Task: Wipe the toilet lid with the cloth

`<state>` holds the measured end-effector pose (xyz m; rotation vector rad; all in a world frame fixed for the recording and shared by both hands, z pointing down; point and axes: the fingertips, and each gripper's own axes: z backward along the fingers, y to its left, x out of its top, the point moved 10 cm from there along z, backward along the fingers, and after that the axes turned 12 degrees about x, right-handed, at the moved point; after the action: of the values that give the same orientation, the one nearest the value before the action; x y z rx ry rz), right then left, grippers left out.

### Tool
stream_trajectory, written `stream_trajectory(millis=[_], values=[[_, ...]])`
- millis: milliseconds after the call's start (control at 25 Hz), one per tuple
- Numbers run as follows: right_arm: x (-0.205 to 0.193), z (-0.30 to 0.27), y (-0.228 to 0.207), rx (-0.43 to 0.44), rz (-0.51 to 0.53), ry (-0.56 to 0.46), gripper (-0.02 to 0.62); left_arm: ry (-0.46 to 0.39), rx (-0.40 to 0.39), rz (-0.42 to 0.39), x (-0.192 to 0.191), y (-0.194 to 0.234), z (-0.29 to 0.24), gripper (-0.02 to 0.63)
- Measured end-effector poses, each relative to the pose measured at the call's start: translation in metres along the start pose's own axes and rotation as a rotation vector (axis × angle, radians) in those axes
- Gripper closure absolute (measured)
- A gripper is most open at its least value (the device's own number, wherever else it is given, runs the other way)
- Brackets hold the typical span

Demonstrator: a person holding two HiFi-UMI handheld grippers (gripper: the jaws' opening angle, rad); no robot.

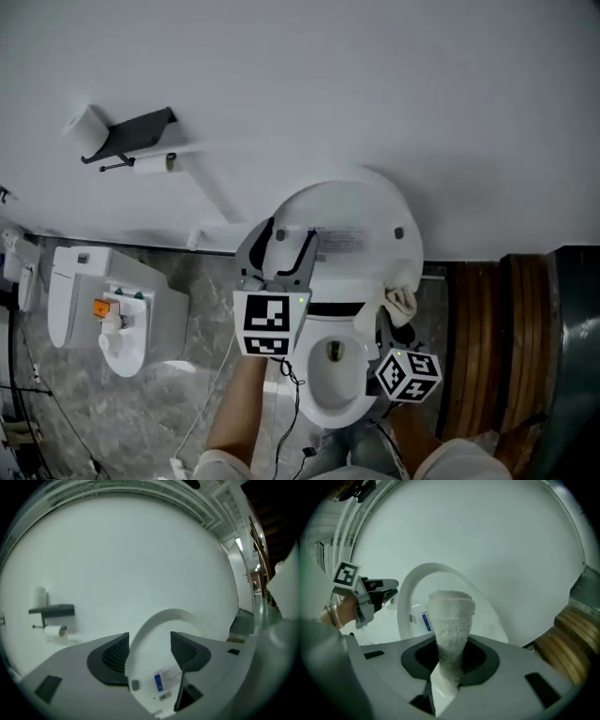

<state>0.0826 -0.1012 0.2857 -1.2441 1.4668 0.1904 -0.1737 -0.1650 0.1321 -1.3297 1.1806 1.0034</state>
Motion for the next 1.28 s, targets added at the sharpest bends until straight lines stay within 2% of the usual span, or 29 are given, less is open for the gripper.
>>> stream_trajectory(millis=[80,280,320,400,480,560,720,880,960,1080,1280], values=[[0.013,0.014,0.01,0.033,-0.04,-0.013,0.508,0.034,-0.035,-0.078,0.023,0.014,-0.029,0.331],[0.032,0.04,0.02,0.11,-0.062,-0.017,0.508,0.23,-0.265,-0.177,0.029,0.009,-0.076,0.333],[0.034,0.045,0.022,0.123,-0.064,-0.015,0.508,0.24,-0.278,-0.187,0.027,0.004,-0.075,0.331],[0.042,0.055,0.025,0.145,-0.073,-0.018,0.508,0.217,-0.252,-0.2,0.028,-0.001,-0.065,0.331],[0.049,0.071,0.03,0.169,-0.097,-0.005,0.508,0.189,-0.235,-0.198,0.029,-0.003,-0.047,0.331],[0.055,0.094,0.037,0.2,-0.116,0.028,0.508,0.187,-0.257,-0.199,0.03,-0.007,-0.02,0.331],[0.083,0.154,0.052,0.238,-0.112,0.089,0.508,0.234,-0.363,-0.249,0.028,-0.018,0.054,0.331],[0.099,0.208,0.072,0.24,-0.079,0.152,0.508,0.284,-0.506,-0.281,0.012,-0.023,0.137,0.331],[0.095,0.223,0.081,0.241,-0.067,0.183,0.508,0.312,-0.572,-0.272,-0.006,-0.027,0.178,0.331],[0.083,0.233,0.091,0.245,-0.05,0.227,0.508,0.376,-0.635,-0.202,-0.041,-0.039,0.237,0.331],[0.055,0.217,0.101,0.261,-0.021,0.312,0.508,0.486,-0.621,-0.028,-0.101,-0.06,0.302,0.333]])
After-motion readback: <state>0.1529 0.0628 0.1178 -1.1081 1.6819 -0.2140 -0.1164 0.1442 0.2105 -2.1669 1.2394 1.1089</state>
